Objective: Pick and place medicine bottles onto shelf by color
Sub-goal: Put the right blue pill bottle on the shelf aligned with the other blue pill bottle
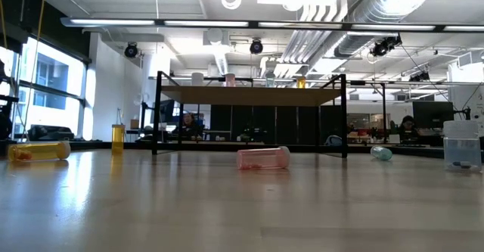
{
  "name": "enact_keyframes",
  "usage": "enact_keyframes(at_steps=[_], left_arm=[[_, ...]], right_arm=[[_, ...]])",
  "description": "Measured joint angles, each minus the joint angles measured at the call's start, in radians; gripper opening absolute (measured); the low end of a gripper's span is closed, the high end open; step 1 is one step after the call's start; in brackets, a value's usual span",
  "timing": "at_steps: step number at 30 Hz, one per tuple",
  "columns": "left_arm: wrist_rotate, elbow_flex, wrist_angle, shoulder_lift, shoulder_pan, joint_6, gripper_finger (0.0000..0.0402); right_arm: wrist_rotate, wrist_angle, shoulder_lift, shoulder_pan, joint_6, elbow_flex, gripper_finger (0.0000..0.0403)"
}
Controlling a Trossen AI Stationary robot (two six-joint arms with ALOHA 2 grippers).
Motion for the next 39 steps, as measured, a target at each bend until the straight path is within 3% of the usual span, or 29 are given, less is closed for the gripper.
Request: enact_keyframes(at_steps=[16,27,34,39], left_arm=[[0.000,0.000,0.000,0.000,0.000,0.024,0.0099],[0.000,0.000,-0.018,0.000,0.000,0.053,0.0089],[-0.007,0.000,-0.062,-0.001,-0.001,0.082,0.0089],[-0.080,0.000,-0.139,-0.002,-0.001,0.128,0.0089]], right_arm=[[0.000,-0.001,0.000,0.000,0.000,0.000,0.0081],[0.002,-0.016,0.000,0.000,0.021,0.000,0.0081],[0.008,-0.103,0.000,-0.001,0.026,-0.001,0.0140],[0.014,-0.211,-0.008,-0.022,0.025,-0.001,0.0188]])
